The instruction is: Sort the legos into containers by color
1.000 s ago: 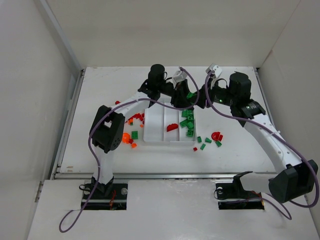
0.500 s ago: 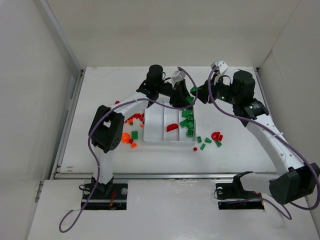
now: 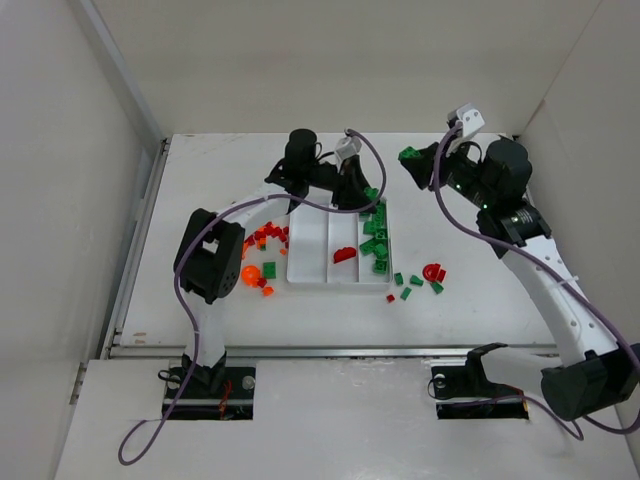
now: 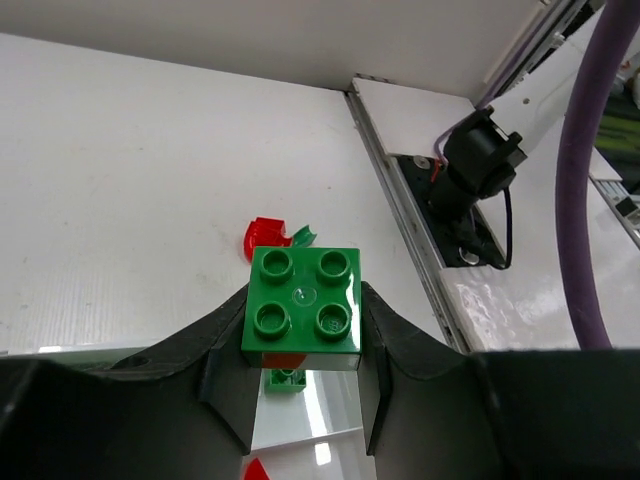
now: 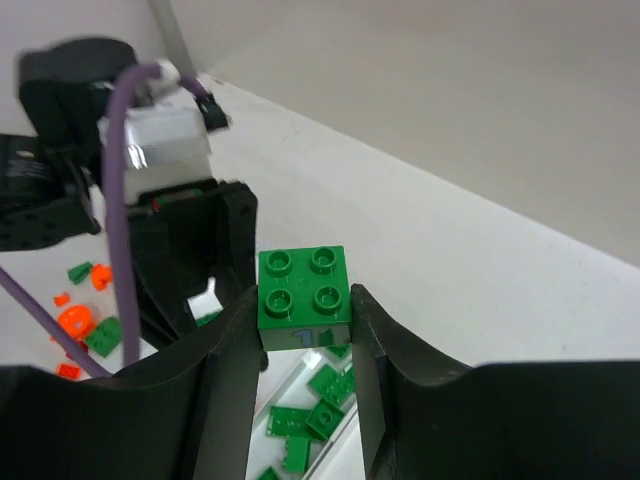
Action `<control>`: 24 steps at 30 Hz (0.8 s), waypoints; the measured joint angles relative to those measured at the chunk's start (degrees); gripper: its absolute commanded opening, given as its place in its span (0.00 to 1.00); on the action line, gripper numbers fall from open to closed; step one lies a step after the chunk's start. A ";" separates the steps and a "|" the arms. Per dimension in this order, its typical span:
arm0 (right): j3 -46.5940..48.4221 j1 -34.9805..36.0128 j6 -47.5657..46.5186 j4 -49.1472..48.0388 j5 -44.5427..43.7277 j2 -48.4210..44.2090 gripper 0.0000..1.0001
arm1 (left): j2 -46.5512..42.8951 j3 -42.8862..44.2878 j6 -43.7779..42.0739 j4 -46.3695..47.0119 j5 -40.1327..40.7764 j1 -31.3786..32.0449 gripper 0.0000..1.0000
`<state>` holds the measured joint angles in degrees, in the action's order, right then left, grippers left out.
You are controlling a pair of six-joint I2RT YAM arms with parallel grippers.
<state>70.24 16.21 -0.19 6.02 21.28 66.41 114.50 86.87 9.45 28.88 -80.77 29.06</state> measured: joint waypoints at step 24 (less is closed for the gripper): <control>5.03 3.02 4.28 7.74 -5.81 36.15 0.42 | -0.74 3.48 -22.43 -30.47 42.47 -2.43 0.00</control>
<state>75.26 19.22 4.10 13.76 15.46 102.56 113.75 90.35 -12.97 -1.58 -38.30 26.63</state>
